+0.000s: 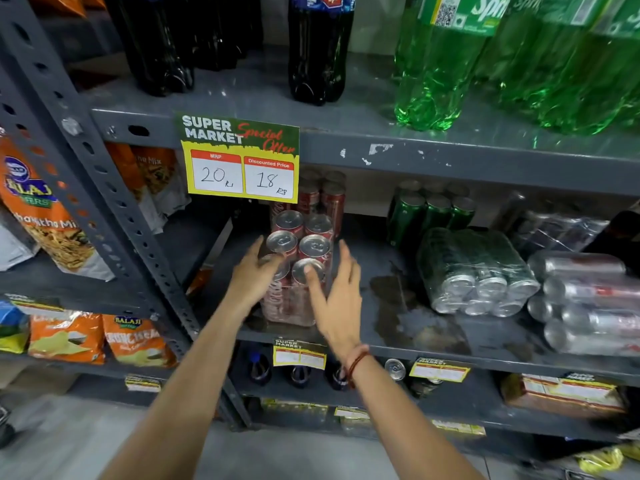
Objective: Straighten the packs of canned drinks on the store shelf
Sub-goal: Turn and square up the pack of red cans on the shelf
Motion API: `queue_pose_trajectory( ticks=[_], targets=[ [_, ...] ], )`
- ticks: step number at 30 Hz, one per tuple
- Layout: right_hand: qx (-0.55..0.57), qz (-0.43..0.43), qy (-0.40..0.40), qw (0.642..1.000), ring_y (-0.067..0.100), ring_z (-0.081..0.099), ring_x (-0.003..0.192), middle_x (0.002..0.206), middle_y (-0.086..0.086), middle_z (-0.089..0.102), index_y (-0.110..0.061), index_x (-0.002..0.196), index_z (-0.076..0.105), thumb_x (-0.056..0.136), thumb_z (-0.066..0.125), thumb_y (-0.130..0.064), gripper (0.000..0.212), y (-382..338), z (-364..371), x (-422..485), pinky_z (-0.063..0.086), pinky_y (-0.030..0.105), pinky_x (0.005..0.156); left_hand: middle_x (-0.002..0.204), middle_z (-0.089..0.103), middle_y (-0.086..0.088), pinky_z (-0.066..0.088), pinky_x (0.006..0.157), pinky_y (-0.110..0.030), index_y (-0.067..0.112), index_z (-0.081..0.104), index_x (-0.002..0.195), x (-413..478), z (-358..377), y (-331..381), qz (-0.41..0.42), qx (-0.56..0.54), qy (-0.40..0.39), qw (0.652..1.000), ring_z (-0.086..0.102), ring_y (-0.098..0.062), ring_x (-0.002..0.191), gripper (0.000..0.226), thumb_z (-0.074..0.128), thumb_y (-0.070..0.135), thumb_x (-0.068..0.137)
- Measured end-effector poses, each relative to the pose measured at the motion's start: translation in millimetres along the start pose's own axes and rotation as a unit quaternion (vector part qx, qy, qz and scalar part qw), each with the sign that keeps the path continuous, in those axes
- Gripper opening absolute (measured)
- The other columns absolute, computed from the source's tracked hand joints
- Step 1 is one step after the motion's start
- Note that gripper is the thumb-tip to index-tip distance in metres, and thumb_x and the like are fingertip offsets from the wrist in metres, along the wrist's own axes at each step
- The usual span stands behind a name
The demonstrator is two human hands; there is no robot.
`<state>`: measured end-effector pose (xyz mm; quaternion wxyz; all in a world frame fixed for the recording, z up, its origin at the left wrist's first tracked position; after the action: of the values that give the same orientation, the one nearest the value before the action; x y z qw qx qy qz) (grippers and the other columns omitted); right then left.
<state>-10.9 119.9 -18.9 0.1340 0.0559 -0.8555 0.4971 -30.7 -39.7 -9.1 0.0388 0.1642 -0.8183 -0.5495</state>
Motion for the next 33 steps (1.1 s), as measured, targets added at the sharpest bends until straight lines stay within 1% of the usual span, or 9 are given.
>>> queue_pose_trajectory(
  ticks=[3,5,9,12,15,19,24,28,33],
  targets=[
    [0.042,-0.015,-0.044,0.998,0.033,0.042,0.132,0.154,0.01,0.021,-0.028,0.15,0.017,0.09,0.052,-0.053,0.074,5.0,-4.9,44.7,0.034,0.038,0.103,0.158,-0.005,-0.016,0.014,0.114,-0.054,0.028,0.013,0.148,-39.5,23.3,0.3,-0.022,0.029,0.114,0.993,0.0,-0.033,0.145,0.078,0.051,0.055,0.085],
    [0.036,-0.01,-0.115,0.993,0.035,0.035,0.137,0.154,0.012,0.023,-0.033,0.15,0.018,0.088,0.054,-0.056,0.075,8.2,-2.2,78.4,0.029,0.043,0.109,0.156,-0.022,-0.012,0.011,0.112,-0.061,0.033,0.008,0.148,-60.4,44.1,0.7,-0.034,0.026,0.151,0.988,-0.011,-0.034,0.144,0.085,0.05,0.062,0.081],
    [0.002,-0.011,-0.297,0.955,0.024,0.026,0.144,0.158,0.003,0.028,-0.039,0.147,0.028,0.084,0.057,-0.06,0.072,18.7,11.7,121.7,0.021,0.043,0.118,0.15,-0.035,-0.011,0.011,0.11,-0.062,0.041,-0.001,0.146,-71.7,78.8,1.7,-0.039,-0.03,0.15,0.987,-0.018,-0.04,0.141,0.098,0.058,0.066,0.072],
    [0.033,0.012,-0.323,0.946,0.02,0.039,0.138,0.15,0.001,0.042,-0.033,0.143,0.04,0.085,0.065,-0.046,0.065,27.3,18.0,128.4,0.03,0.038,0.115,0.147,-0.038,-0.018,0.008,0.11,-0.062,0.042,-0.005,0.144,-66.0,90.3,1.1,-0.027,-0.045,0.151,0.987,-0.021,-0.048,0.137,0.11,0.068,0.064,0.065],
    [0.063,0.003,-0.293,0.954,0.019,0.045,0.132,0.144,-0.002,0.046,-0.031,0.14,0.043,0.085,0.067,-0.04,0.06,30.3,20.2,120.0,0.035,0.026,0.104,0.147,-0.033,-0.025,0.004,0.11,-0.064,0.038,0.004,0.145,-59.6,90.6,-4.3,-0.004,-0.023,0.169,0.985,-0.017,-0.053,0.136,0.109,0.074,0.057,0.064],
    [0.057,0.017,-0.218,0.974,0.025,0.043,0.131,0.145,0.003,0.037,-0.04,0.139,0.041,0.083,0.062,-0.055,0.063,36.4,11.3,101.3,0.029,0.027,0.102,0.152,-0.009,-0.028,0.019,0.113,-0.056,0.031,0.018,0.143,-44.1,61.8,-17.6,0.057,-0.032,0.163,0.984,0.006,-0.049,0.139,0.102,0.082,0.036,0.064],
    [-0.003,0.025,-0.123,0.992,0.032,0.053,0.114,0.119,-0.002,0.027,-0.041,0.139,0.032,0.075,0.06,-0.07,0.076,35.8,-0.2,51.4,0.043,0.042,0.099,0.144,0.036,-0.008,0.034,0.11,-0.047,0.032,0.027,0.139,-2.3,3.6,-27.2,0.104,0.026,-0.029,0.994,0.043,-0.025,0.13,0.1,0.086,0.015,0.06],
    [-0.075,0.029,-0.037,0.996,0.038,0.057,0.102,0.122,0.01,0.031,-0.029,0.146,0.027,0.082,0.056,-0.064,0.079,21.6,8.8,11.3,0.048,0.039,0.087,0.139,0.042,0.0,0.041,0.105,-0.043,0.034,0.028,0.139,25.9,-20.3,-19.7,0.104,0.034,-0.18,0.978,0.046,-0.019,0.126,0.098,0.081,-0.001,0.063],
    [-0.094,0.051,-0.017,0.994,0.038,0.047,0.117,0.129,0.015,0.03,-0.027,0.148,0.024,0.09,0.053,-0.054,0.071,15.6,15.4,0.2,0.047,0.042,0.09,0.139,0.044,-0.002,0.043,0.102,-0.04,0.037,0.029,0.14,38.3,-29.7,-17.9,0.107,0.05,-0.21,0.971,0.046,-0.018,0.125,0.099,0.08,-0.002,0.064]
  ],
)
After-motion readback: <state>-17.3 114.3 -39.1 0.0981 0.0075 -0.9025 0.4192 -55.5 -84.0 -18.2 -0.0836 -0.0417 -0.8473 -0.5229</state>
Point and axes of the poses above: each hand's wrist, its own x-axis towards the middle knuckle, its own z-axis out of the palm, y = z × x, the point moved 4 cm from there along x, towards the middle knuckle
